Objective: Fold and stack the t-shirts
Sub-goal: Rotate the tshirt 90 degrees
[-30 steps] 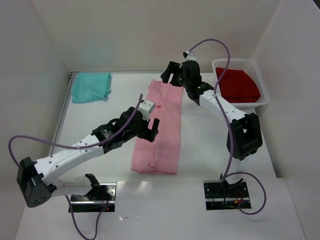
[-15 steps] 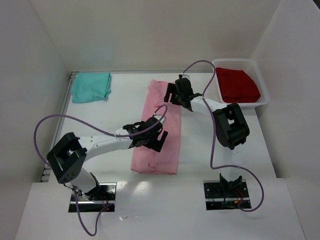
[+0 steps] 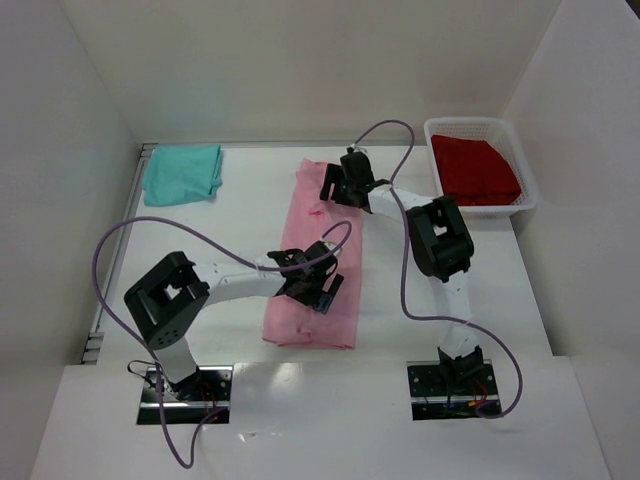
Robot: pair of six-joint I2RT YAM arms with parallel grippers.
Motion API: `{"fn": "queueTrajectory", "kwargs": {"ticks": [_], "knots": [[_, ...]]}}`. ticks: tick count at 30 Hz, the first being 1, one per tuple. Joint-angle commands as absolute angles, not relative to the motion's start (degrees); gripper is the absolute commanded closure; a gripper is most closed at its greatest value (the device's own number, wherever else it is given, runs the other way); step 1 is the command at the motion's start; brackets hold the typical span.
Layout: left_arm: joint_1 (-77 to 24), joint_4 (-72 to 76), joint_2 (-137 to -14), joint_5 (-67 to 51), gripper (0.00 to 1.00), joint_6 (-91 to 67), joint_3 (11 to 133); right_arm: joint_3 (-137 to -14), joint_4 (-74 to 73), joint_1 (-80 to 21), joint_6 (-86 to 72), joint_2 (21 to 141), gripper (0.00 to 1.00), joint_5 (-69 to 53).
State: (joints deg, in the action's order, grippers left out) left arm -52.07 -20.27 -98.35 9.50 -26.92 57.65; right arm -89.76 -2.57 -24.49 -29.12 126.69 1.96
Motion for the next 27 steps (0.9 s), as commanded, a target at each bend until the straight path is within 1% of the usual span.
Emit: {"fn": "queueTrajectory", "kwargs": {"ticks": [1,10,14,18,22,27], "knots": [[-52.65,-18.19,-99.93,5.10,0.01,-26.54,60.03,-94.03,-4.39,-24.26,-28.83,129.20,0.18,0.97],[-53.17,-15.83,-103.89,-0.52,0.01,-27.07,62.48,-102.11,-8.00,-24.26,-28.21,134.64,0.18,-1.76],[-53.17,-15.82,-104.94,-0.01,0.01,-27.07,62.49,-104.76,-9.76,-24.26,-28.21,136.58,0.19,-3.16],[-53.17,-17.67,-104.94,2.72,0.01,-27.69,63.02,-104.06,-9.76,-24.26,-27.69,135.28,0.19,-2.55],[-53.17,-18.89,-103.19,4.48,0.01,-29.52,61.70,-100.56,-8.44,-24.26,-27.16,132.28,0.19,-1.14],[-53.17,-19.51,-102.66,5.62,0.01,-31.98,59.95,-100.02,-9.05,-23.03,-26.63,131.66,0.19,0.09]]}}
